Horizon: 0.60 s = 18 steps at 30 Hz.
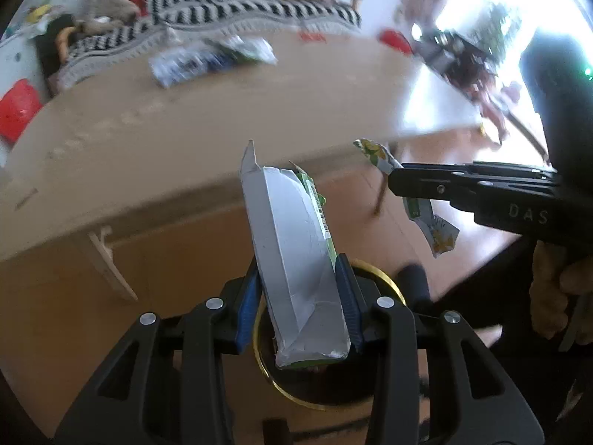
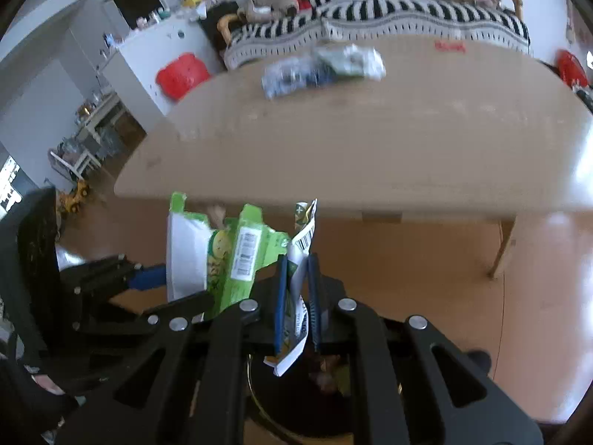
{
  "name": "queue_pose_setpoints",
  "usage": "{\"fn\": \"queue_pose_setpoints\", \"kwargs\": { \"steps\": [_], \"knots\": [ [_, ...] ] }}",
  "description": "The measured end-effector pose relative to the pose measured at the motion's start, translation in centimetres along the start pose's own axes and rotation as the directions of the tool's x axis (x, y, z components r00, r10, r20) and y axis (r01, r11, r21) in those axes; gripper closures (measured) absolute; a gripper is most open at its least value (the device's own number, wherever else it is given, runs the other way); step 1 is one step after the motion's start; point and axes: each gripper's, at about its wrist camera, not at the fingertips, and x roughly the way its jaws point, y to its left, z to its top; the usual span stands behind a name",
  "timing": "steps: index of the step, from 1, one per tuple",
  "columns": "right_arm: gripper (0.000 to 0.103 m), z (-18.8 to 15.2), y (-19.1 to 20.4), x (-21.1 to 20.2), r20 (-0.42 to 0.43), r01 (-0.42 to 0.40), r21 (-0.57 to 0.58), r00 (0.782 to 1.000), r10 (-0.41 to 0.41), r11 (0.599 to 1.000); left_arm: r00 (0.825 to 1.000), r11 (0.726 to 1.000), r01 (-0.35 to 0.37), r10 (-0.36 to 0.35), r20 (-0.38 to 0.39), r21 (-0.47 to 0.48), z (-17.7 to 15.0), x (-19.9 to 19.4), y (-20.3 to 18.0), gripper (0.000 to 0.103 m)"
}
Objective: Collect trash
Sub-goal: 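Carry the strip and box over the bin and open both tools to drop them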
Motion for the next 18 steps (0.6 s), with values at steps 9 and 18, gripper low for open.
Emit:
{"fn": "queue_pose_setpoints", "kwargs": {
  "steps": [9, 18],
  "knots": [
    [0.091, -6.0, -2.1, 2.4, -0.171, 0.035, 0.076, 0.985, -0.021, 0.996, 0.951, 0.984, 0.118, -0.152, -0.270, -0.136, -4.0, 5.4, -0.3, 0.064],
    [0.091, -7.1, -3.1, 4.5, -0.267, -0.003, 0.159, 0.963, 0.046, 0.987, 0.929, 0.984, 0.105, -0.149, -0.339, -0.145, -4.8, 7.2, -0.8, 0.064]
  ]
}}
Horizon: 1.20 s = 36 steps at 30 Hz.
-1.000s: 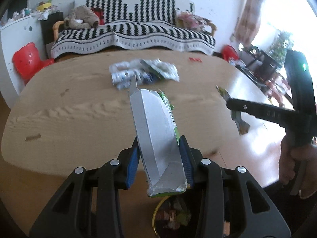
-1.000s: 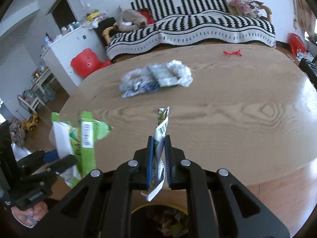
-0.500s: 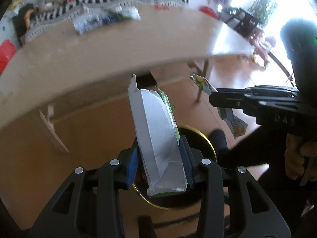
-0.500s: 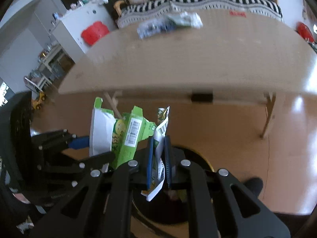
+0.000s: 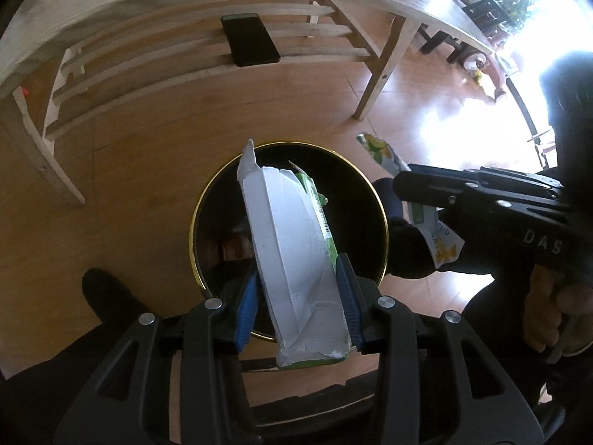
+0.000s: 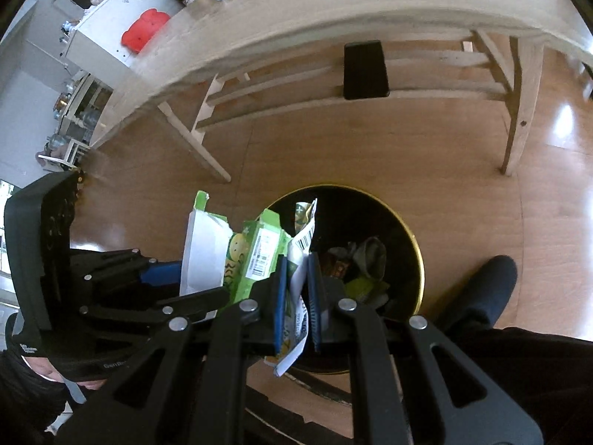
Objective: Collect trash
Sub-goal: 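Carry the strip and box over the bin and open both tools to drop them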
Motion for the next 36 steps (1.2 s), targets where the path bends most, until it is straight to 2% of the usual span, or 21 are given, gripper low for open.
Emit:
{"fn": "queue_pose_setpoints", "kwargs": {
  "steps": [23, 31, 33, 34, 35, 36],
  "knots": [
    [0.091, 0.43, 0.56, 0.51, -0.011, 0.000, -0.007, 1.000, 0.000, 1.000, 1.000, 1.000, -0.019, 0.019, -0.014, 0.004, 0.68, 0.21, -0.22, 0.063],
    [0.090, 0.59, 0.18, 0.32, -0.011, -0.004, 0.014, 1.000, 0.004, 1.000, 1.000, 1.000, -0.029, 0.029, -0.011, 0.006, 0.69, 0.34, -0.31, 0.050],
    [0.083, 0.67, 0.12, 0.25, -0.009, -0.006, 0.018, 1.000, 0.006, 1.000, 1.000, 1.000, -0.028, 0.028, -0.010, 0.004, 0.68, 0.32, -0.27, 0.045],
    [0.070, 0.65, 0.12, 0.25, -0.008, -0.006, 0.019, 1.000, 0.006, 1.000, 1.000, 1.000, -0.026, 0.026, -0.009, 0.003, 0.68, 0.31, -0.28, 0.044],
    [0.049, 0.67, 0.09, 0.22, -0.004, -0.005, 0.022, 1.000, 0.005, 1.000, 1.000, 1.000, -0.027, 0.027, -0.008, 0.003, 0.66, 0.32, -0.29, 0.042],
    [0.043, 0.68, 0.08, 0.11, 0.002, -0.006, 0.025, 1.000, 0.006, 1.000, 1.000, 1.000, -0.029, 0.029, -0.008, 0.004, 0.66, 0.33, -0.34, 0.040]
  ]
}}
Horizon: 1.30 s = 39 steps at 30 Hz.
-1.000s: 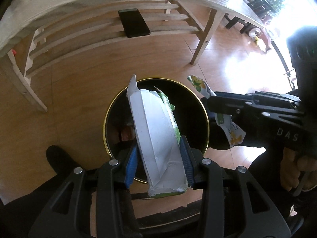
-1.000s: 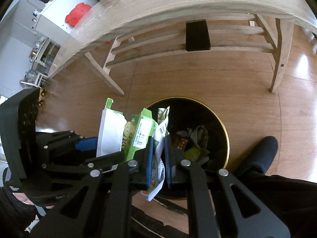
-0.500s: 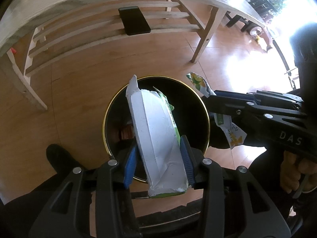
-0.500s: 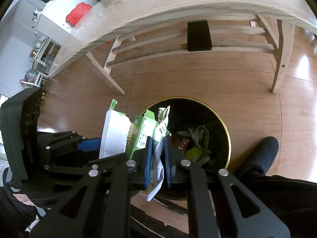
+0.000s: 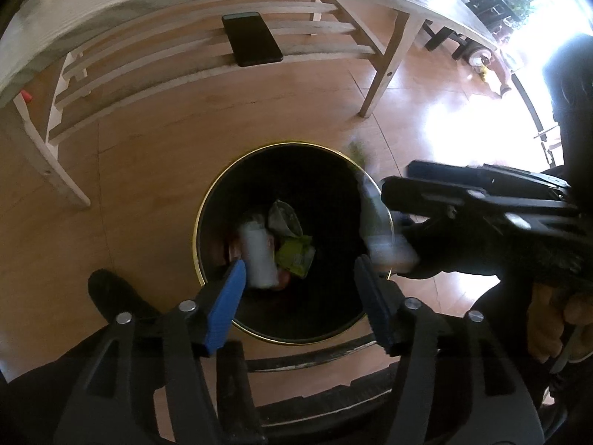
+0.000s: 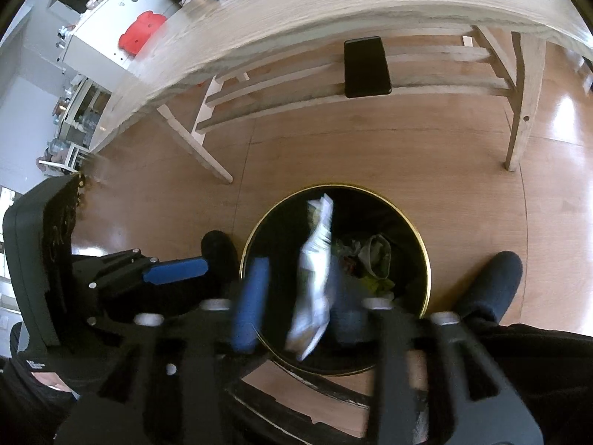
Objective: Collect trash
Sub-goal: 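Carry the strip and box over the bin and open both tools to drop them, then grasp the white-green leaflet box with the right tool while the left tool grasps the blue-white wrapper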
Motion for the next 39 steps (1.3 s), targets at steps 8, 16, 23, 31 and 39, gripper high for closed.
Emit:
{"fn": "queue_pose_setpoints", "kwargs": {
  "steps": [8, 16, 23, 31, 39],
  "knots": [
    [0.041, 0.0, 0.1, -0.3, 0.021, 0.009, -0.007, 1.000, -0.008, 1.000, 1.000, 1.000, 0.001, -0.001, -0.001, -0.006, 0.0, -0.1, 0.2, 0.033],
    [0.037, 0.1, 0.1, -0.4, 0.025, 0.008, -0.004, 1.000, -0.008, 1.000, 1.000, 0.999, 0.011, -0.010, 0.015, -0.033, 0.2, -0.4, 0.6, 0.018],
    [0.036, 1.7, 0.5, -2.9, 0.115, -0.009, 0.001, 0.993, 0.009, 1.000, 0.995, 0.997, 0.033, -0.026, 0.101, -0.072, 1.4, -3.1, 1.7, 0.013],
    [0.035, 10.3, 2.6, -8.8, 0.312, 0.014, -0.068, 0.950, 0.008, 0.998, 0.919, 0.994, -0.094, 0.109, 0.378, -0.058, 8.2, -11.8, 4.4, 0.012],
    [0.035, 25.0, 3.3, -8.4, 0.378, -0.074, -0.138, 0.918, 0.122, 0.988, 0.802, 0.973, -0.230, 0.193, 0.565, -0.006, 19.9, -15.4, 8.5, 0.012]
  ]
}}
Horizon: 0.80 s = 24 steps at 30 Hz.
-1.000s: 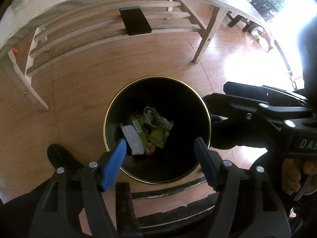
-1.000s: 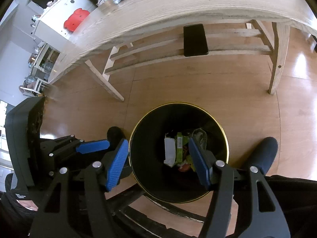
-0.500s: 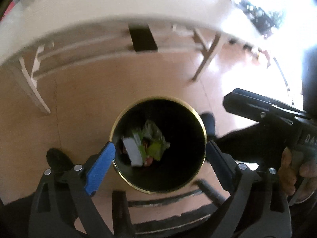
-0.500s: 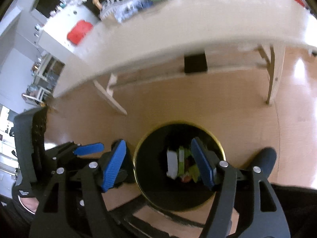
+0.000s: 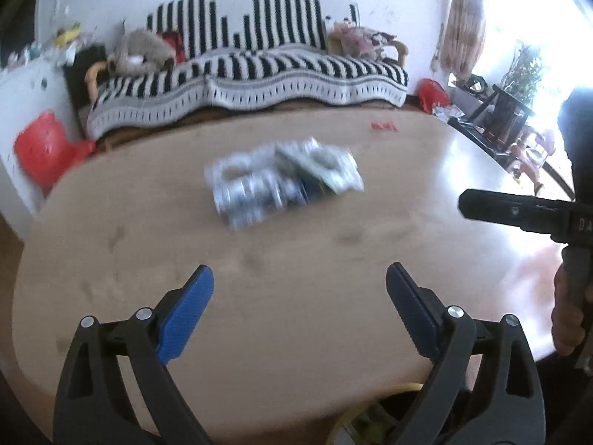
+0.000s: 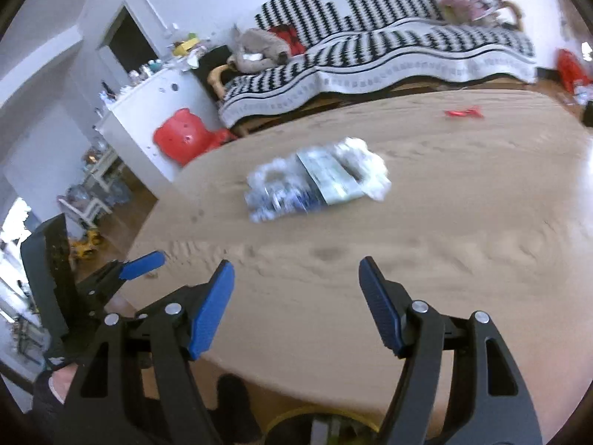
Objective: Collect trash
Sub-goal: 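Grasp the white-green leaflet box with the right tool while the left tool grasps the blue-white wrapper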
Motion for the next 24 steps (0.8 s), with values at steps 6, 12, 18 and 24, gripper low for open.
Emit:
{"fn": "queue_pose_setpoints", "kwargs": {
  "steps": [6, 12, 18, 24],
  "knots": [
    [0.035, 5.9, -3.3, 8.2, -0.065, -0.058, 0.047, 0.996, 0.061, 0.997, 1.000, 0.998, 0.003, -0.004, 0.022, 0.069, 3.9, 6.8, 1.0, 0.012],
    [0.035, 7.9, -5.3, 14.3, -0.123, -0.065, 0.049, 0.990, 0.071, 0.997, 0.999, 0.985, -0.007, 0.013, -0.034, 0.174, 4.4, 12.4, 0.8, 0.012],
    [0.035, 8.5, -5.3, 17.6, -0.160, -0.007, -0.041, 0.987, 0.000, 0.999, 0.999, 0.957, -0.005, 0.020, -0.051, 0.289, 4.2, 14.9, -0.4, 0.012],
    [0.035, 8.1, -5.1, 19.1, -0.196, 0.011, -0.083, 0.980, -0.027, 0.996, 0.997, 0.949, 0.026, 0.000, -0.083, 0.314, 3.9, 16.0, -1.0, 0.021]
  ]
}}
